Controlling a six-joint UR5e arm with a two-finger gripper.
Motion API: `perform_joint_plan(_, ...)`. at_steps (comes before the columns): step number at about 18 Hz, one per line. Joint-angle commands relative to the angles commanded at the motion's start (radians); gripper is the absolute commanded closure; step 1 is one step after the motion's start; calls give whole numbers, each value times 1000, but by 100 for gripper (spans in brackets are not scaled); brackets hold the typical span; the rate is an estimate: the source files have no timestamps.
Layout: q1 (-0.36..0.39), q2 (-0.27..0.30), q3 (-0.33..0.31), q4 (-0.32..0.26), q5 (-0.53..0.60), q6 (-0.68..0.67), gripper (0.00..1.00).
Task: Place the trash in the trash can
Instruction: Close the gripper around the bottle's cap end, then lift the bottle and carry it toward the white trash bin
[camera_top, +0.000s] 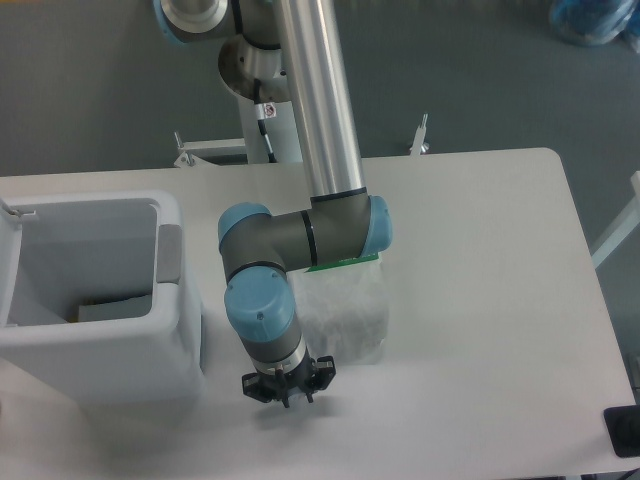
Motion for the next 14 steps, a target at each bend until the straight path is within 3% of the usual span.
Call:
perform_joint_plan(3,21,44,21,2,-14,-2,68)
perform_joint_plan(9,81,152,89,11,-155,27,68)
perform_joint_plan(14,196,255,170,64,-383,68,68)
